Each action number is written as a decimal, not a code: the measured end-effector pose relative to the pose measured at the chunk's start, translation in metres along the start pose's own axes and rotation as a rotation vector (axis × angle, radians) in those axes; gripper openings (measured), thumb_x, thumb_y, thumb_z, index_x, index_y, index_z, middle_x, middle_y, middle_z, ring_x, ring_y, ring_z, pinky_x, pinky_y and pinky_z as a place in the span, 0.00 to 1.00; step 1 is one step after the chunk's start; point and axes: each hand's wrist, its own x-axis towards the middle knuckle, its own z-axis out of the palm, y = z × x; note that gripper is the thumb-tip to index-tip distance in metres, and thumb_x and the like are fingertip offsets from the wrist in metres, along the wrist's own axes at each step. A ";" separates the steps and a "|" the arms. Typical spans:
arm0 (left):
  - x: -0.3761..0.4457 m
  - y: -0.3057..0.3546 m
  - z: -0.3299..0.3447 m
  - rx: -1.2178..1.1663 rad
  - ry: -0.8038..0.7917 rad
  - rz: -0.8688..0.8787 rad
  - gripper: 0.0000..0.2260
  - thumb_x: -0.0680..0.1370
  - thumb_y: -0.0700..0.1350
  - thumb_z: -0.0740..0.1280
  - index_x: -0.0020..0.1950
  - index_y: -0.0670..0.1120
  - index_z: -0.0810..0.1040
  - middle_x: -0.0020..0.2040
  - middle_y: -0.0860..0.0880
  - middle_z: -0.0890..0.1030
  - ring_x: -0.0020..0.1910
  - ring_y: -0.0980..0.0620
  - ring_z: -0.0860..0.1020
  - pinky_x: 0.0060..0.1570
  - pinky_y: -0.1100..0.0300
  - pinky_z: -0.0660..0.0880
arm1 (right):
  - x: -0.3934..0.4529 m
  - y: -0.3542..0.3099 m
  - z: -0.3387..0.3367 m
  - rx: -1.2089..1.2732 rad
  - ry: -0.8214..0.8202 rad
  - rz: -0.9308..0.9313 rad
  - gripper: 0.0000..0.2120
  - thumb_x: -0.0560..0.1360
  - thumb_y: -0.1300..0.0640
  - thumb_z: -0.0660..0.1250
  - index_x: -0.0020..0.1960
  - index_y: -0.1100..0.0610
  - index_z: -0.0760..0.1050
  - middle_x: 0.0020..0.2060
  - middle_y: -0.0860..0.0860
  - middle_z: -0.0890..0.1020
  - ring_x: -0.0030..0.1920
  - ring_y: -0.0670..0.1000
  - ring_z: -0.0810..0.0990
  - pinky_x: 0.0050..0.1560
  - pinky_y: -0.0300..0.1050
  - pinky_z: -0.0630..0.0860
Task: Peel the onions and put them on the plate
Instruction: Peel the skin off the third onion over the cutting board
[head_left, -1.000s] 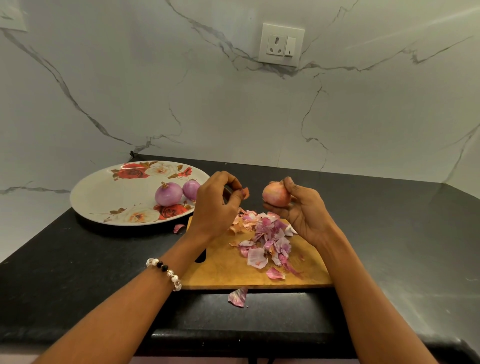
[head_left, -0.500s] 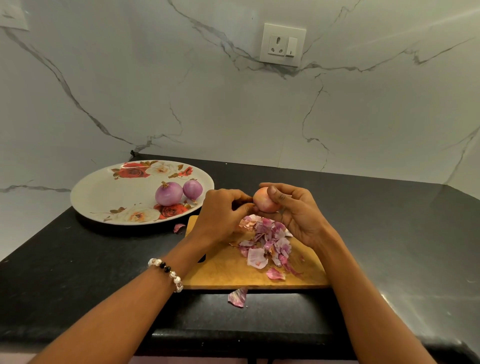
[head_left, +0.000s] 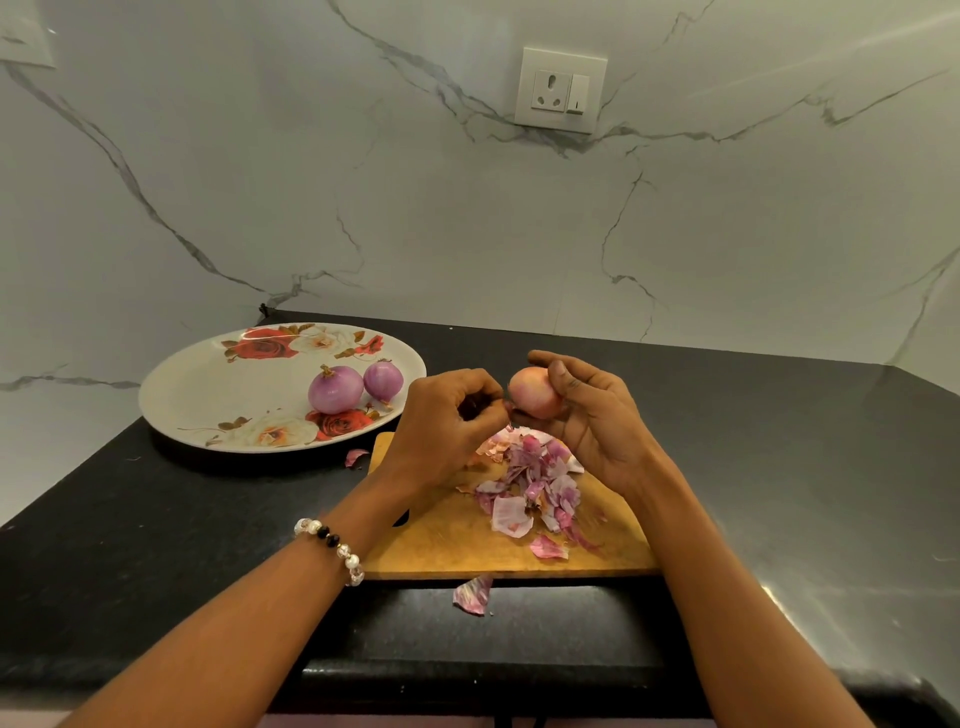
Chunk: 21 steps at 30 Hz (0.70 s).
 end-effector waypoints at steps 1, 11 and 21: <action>0.000 0.000 0.000 0.003 0.013 0.002 0.02 0.75 0.40 0.69 0.43 0.45 0.80 0.36 0.52 0.80 0.40 0.56 0.77 0.37 0.68 0.76 | 0.000 0.000 0.001 0.007 -0.005 0.008 0.19 0.72 0.57 0.66 0.61 0.64 0.77 0.62 0.64 0.77 0.55 0.64 0.82 0.46 0.56 0.84; 0.005 -0.010 -0.001 0.103 0.210 -0.113 0.03 0.75 0.42 0.68 0.42 0.44 0.78 0.35 0.52 0.78 0.34 0.56 0.76 0.33 0.66 0.74 | -0.002 -0.003 0.002 -0.061 -0.021 0.015 0.13 0.80 0.57 0.60 0.57 0.63 0.78 0.61 0.62 0.77 0.52 0.60 0.83 0.44 0.54 0.84; 0.004 -0.007 -0.001 0.084 0.104 0.032 0.09 0.74 0.38 0.70 0.53 0.46 0.82 0.47 0.54 0.80 0.42 0.61 0.78 0.41 0.72 0.75 | -0.002 -0.004 0.000 -0.066 -0.003 0.001 0.13 0.82 0.59 0.58 0.57 0.62 0.79 0.59 0.63 0.78 0.50 0.63 0.82 0.44 0.57 0.84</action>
